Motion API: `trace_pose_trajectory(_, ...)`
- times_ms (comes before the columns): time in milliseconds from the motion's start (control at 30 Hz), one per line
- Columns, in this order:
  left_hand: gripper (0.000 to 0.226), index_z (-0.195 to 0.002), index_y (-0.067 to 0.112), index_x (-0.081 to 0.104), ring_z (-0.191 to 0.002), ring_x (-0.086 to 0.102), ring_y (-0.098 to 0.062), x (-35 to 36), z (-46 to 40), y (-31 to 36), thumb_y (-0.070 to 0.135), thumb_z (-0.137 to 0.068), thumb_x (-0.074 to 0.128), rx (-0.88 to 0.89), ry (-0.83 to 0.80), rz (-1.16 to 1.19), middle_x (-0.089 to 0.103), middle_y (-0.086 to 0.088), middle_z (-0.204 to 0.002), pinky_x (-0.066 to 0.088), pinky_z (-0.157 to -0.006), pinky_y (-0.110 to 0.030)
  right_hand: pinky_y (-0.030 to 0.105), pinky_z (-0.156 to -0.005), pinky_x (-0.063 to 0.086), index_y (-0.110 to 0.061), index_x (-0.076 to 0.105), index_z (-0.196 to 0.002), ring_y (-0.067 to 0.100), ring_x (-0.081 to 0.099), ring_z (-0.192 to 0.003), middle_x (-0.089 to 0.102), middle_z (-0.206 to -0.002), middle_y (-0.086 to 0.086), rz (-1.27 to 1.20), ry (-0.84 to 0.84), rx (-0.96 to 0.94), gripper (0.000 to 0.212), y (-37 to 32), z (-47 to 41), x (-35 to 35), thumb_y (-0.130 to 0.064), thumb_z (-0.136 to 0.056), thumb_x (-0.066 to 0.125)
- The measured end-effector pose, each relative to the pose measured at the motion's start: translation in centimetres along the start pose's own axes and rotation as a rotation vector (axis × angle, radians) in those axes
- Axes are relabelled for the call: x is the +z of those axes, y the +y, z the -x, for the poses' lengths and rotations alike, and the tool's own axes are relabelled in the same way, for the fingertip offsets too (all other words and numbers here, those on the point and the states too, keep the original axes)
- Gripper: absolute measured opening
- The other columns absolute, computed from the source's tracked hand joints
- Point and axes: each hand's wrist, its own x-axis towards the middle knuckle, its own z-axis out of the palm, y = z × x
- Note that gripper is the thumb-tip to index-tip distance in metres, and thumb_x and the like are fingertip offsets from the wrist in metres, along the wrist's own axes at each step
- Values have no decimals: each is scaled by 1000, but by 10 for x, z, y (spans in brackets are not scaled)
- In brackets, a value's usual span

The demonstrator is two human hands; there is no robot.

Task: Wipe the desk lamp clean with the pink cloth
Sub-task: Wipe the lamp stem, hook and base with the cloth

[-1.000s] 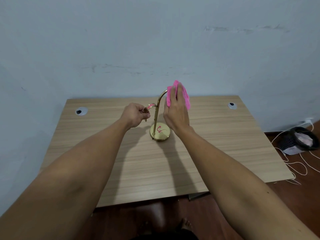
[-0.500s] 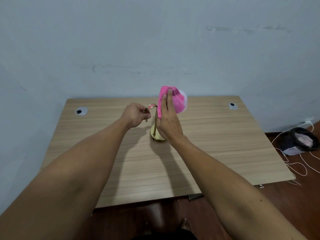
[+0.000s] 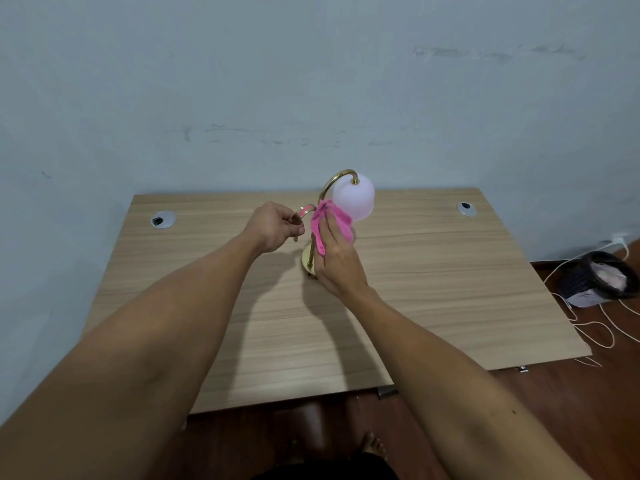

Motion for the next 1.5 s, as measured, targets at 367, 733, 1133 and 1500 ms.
trace_pose_trajectory(367,4,-86,10,80,-73,63,-10,-1,-2,-2,14,-83,81,-5,-23,8,75,-5,-80,46,-70,-23,32,-76,55,-19,65,-86,24,68,-90,69,-92,1,-920,665,953,21,-26,-66,-68,-14,-96,47)
trace_pose_trajectory(733,4,-84,8,79,-52,55,7,-7,-4,3,8,-85,76,18,-47,-85,69,1,-69,40,-56,-11,31,-63,46,-23,54,-74,23,51,-69,54,-72,0,-917,311,819,22,-54,-72,-42,-10,-87,41)
trace_pose_trajectory(1133,6,-86,6,80,-52,53,5,-8,-9,-2,11,-85,79,19,-47,-77,68,2,-67,40,-57,-14,34,-82,47,-10,66,-117,32,62,-106,68,-118,11,-658,402,996,31,-39,-43,-52,-14,-102,39)
trace_pose_trajectory(1500,6,-88,6,79,-44,51,10,-11,-7,1,12,-87,77,-7,-79,-72,63,9,-64,34,-48,-6,34,-81,43,-22,59,-119,24,59,-95,61,-95,-6,-383,473,758,28,-31,-100,-111,-32,-109,36)
